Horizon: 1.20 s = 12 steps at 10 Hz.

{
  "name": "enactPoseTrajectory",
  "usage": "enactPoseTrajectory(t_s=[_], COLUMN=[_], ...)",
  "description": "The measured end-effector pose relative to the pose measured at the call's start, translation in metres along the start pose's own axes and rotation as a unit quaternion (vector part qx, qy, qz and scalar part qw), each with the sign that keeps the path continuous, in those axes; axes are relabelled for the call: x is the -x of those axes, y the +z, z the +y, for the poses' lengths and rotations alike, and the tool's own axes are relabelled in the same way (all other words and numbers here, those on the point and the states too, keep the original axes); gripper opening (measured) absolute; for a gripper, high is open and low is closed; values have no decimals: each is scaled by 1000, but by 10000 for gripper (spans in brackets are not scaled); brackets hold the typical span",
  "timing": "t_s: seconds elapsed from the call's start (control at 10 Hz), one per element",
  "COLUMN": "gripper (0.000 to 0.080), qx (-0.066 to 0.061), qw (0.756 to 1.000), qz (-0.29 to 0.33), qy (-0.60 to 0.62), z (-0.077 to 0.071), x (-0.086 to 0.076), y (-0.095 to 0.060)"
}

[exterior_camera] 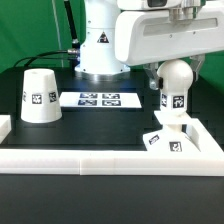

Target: Assemble lamp

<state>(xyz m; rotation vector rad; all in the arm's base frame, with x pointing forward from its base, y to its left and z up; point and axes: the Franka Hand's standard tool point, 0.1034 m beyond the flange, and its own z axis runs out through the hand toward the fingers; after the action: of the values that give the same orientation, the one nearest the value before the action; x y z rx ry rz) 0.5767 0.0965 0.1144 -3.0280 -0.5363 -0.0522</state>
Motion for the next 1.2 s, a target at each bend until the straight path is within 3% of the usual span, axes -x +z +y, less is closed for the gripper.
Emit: enactPoseTrajectory(t_s=[0.4, 0.7, 1.2], gripper=[577, 578, 579], qx=[-1, -1, -15], qw=[990, 961, 880], qz=[-1, -2, -8], qy=[144, 277, 474], z=[-6, -8, -10], x=[-1, -1, 1], y=[0, 0, 2])
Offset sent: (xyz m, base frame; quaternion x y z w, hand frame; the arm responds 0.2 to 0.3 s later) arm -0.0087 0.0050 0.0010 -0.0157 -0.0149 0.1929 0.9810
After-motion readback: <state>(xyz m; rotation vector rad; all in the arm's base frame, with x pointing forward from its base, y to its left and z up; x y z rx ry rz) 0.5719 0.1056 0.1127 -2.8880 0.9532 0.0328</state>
